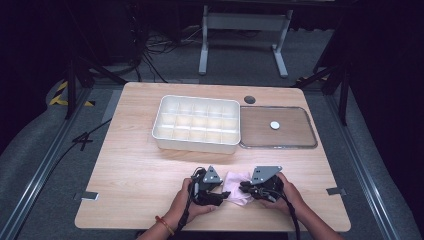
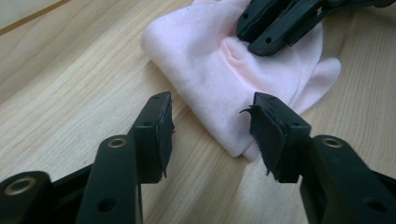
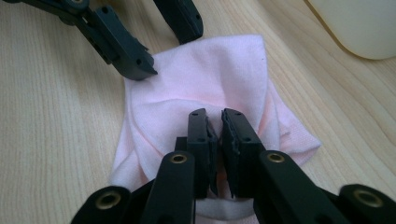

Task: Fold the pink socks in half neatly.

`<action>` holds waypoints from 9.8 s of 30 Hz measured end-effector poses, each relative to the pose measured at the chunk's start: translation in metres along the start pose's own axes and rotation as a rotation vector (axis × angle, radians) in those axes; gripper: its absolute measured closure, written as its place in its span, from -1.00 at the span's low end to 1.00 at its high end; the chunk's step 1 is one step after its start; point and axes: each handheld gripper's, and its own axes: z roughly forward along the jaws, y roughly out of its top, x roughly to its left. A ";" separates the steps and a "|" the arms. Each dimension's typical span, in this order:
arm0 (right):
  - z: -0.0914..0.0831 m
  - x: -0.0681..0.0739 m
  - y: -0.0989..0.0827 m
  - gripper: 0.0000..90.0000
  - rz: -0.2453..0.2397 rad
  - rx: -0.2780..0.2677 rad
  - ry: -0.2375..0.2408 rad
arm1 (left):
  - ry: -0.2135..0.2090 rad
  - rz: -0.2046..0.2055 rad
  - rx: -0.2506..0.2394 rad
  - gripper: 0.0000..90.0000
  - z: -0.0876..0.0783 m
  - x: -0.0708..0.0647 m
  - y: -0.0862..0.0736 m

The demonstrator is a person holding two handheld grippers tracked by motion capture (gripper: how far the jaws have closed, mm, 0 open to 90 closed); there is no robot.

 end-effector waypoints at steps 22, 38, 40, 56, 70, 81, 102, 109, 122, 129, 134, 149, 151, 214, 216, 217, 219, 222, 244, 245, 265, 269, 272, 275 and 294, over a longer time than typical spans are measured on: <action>0.004 -0.001 0.003 0.83 -0.017 -0.008 -0.002 | -0.050 0.027 -0.101 0.78 -0.006 -0.007 0.009; -0.003 -0.004 0.006 0.48 0.010 -0.046 -0.050 | -0.020 0.024 -0.097 0.78 -0.009 -0.004 0.010; -0.008 -0.006 0.003 0.40 0.029 -0.044 -0.063 | -0.017 0.026 -0.096 0.78 -0.009 -0.004 0.010; 0.000 -0.015 -0.003 0.36 0.107 -0.012 -0.048 | -0.022 0.036 -0.121 0.75 -0.008 -0.008 0.018; 0.005 -0.017 -0.001 0.23 0.111 -0.036 -0.043 | -0.023 0.076 -0.108 0.74 -0.001 -0.015 0.024; -0.017 -0.026 -0.007 0.42 0.127 -0.058 -0.040 | -0.011 0.066 -0.110 0.75 -0.003 -0.011 0.024; -0.001 -0.024 -0.009 0.69 0.130 0.005 -0.048 | 0.000 0.158 -0.042 0.58 0.015 -0.028 0.025; -0.008 -0.026 -0.008 0.65 0.135 -0.025 -0.058 | -0.016 0.140 -0.041 0.56 0.019 -0.024 0.022; -0.015 -0.023 0.005 0.46 0.174 -0.166 -0.053 | -0.017 0.133 -0.047 0.55 0.021 -0.024 0.023; -0.002 -0.027 0.001 0.67 0.176 -0.087 -0.053 | -0.060 0.148 -0.060 0.45 0.012 -0.022 0.025; -0.001 -0.028 -0.002 0.80 0.163 -0.071 -0.050 | -0.079 0.114 -0.118 0.43 -0.013 -0.010 0.025; -0.001 -0.026 -0.004 0.83 0.123 -0.070 -0.061 | -0.043 0.216 -0.036 0.64 0.010 -0.023 0.017; -0.002 -0.024 -0.005 0.84 0.120 -0.064 -0.066 | -0.021 0.259 -0.025 0.64 0.014 -0.029 0.014; -0.002 -0.026 -0.014 0.98 0.143 -0.050 -0.074 | -0.028 0.267 -0.011 0.64 0.020 -0.029 0.011; -0.002 -0.026 -0.013 0.98 0.137 -0.048 -0.077 | -0.031 0.266 -0.011 0.64 0.020 -0.029 0.011; -0.002 -0.027 -0.013 0.98 0.137 -0.047 -0.075 | -0.031 0.264 -0.010 0.64 0.020 -0.029 0.011; -0.002 -0.027 -0.013 0.98 0.137 -0.046 -0.076 | -0.032 0.267 -0.011 0.64 0.020 -0.028 0.011; -0.003 -0.028 -0.012 0.97 0.134 -0.039 -0.075 | -0.032 0.266 -0.010 0.64 0.020 -0.028 0.011; -0.034 -0.033 -0.001 0.28 0.206 -0.199 -0.102 | -0.020 0.217 -0.141 0.39 -0.013 -0.020 0.020; -0.035 -0.033 0.000 0.23 0.210 -0.199 -0.105 | -0.015 0.218 -0.143 0.36 -0.018 -0.018 0.020; -0.003 -0.031 0.001 -0.11 0.233 -0.063 -0.025 | 0.131 0.162 0.066 -0.31 -0.090 0.030 -0.058; 0.006 -0.035 -0.005 -0.12 0.282 -0.047 0.036 | 0.165 0.103 0.061 -0.35 -0.106 0.043 -0.075; 0.008 -0.036 -0.007 -0.03 0.300 -0.047 0.069 | 0.182 0.071 0.061 -0.37 -0.112 0.052 -0.084; 0.008 -0.037 -0.007 0.11 0.297 -0.049 0.097 | 0.195 0.049 0.057 -0.40 -0.115 0.058 -0.090; -0.006 -0.034 -0.005 0.70 0.219 -0.095 0.103 | 0.227 -0.031 0.032 -0.67 -0.114 0.070 -0.099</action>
